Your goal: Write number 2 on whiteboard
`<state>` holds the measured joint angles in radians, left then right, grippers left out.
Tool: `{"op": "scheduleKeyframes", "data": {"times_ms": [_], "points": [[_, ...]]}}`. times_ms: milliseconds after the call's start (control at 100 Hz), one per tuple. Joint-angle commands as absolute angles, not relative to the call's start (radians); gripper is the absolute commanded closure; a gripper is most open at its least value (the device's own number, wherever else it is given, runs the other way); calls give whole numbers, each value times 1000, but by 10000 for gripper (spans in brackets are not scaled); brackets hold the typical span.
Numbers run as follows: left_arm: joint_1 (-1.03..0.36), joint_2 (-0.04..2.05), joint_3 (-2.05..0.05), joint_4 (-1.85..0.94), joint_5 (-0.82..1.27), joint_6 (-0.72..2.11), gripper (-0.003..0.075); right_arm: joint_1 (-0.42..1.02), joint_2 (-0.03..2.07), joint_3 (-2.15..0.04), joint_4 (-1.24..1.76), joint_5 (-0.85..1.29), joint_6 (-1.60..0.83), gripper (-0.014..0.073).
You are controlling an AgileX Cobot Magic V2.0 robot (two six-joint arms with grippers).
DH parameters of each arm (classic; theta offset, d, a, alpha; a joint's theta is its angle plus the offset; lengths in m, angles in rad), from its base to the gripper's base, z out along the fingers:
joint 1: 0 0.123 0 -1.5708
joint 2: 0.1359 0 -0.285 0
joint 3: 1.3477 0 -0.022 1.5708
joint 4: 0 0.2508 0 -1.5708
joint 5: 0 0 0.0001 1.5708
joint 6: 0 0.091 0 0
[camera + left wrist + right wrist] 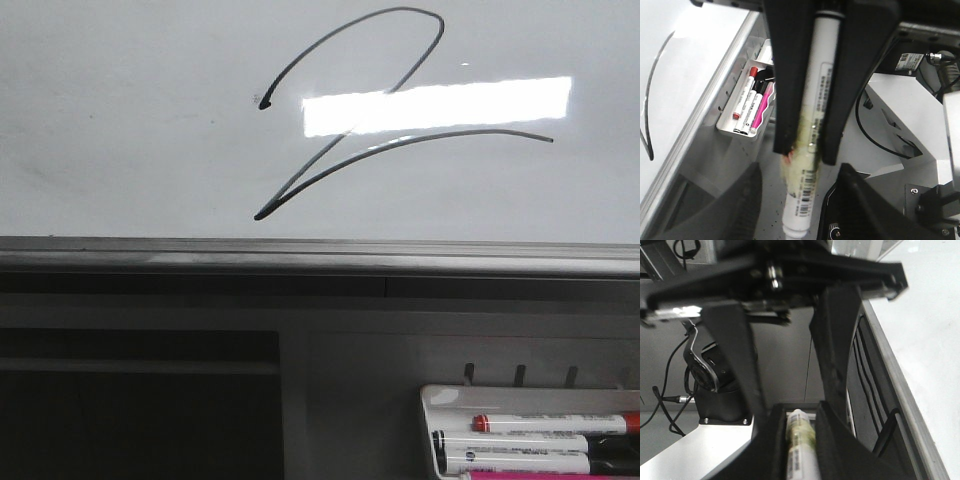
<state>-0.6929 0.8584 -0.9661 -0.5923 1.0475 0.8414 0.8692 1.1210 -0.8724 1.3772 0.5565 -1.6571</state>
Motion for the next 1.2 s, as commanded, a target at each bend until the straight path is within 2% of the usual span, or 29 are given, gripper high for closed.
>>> {"op": "scheduleKeyframes", "data": {"times_ms": [0, 120, 250, 400, 450, 490, 540, 580, 590, 670, 760, 870, 940, 1010, 1130, 1150, 1190], "points": [[-699, 878, -997, -629, 1011, 828, 549, 867, 1089, -916, 1414, 571, -1658, 672], [-699, 901, -997, -651, 1011, 828, 642, 867, 1084, -926, 1415, 573, -1658, 672], [-699, 922, -997, -658, 1011, 828, 701, 867, 1084, -928, 1415, 583, -1658, 672], [-699, 923, -997, -658, 1011, 828, 741, 867, 1084, -928, 1445, 579, -1640, 670], [-699, 923, -997, -658, 1011, 828, 741, 867, 1084, -928, 1457, 577, -1635, 642], [-699, 923, -997, -658, 1009, 828, 741, 867, 1084, -928, 1460, 575, -1633, 585], [-699, 923, -997, -660, 1002, 828, 741, 867, 1084, -928, 1460, 553, -1621, 473], [-699, 923, -997, -667, 991, 828, 741, 865, 1082, -928, 1460, 512, -1602, 328], [-699, 923, -997, -669, 988, 828, 741, 865, 1082, -928, 1460, 505, -1598, 328], [-699, 923, -997, -672, 938, 819, 741, 863, 1057, -928, 1460, 407, -1586, 95], [-699, 921, -985, -672, 838, 757, 741, 863, 1003, -928, 1460, 296, -1586, 14], [-699, 921, -941, -657, 645, 664, 741, 863, 916, -918, 1460, 138, -1586, 46], [-699, 921, -887, -652, 495, 612, 741, 863, 860, -898, 1480, 57, -1586, 117], [-699, 932, -822, -652, 301, 571, 741, 863, 801, -868, 1526, 0, -1586, 252], [-699, 986, -751, -665, 56, 538, 741, 863, 708, -782, 1556, -54, -1586, 643], [-699, 1001, -745, -676, 28, 538, 741, 863, 694, -772, 1558, -59, -1586, 673], [-699, 1034, -743, -698, 0, 538, 741, 863, 664, -737, 1582, -75, -1586, 665]]}}
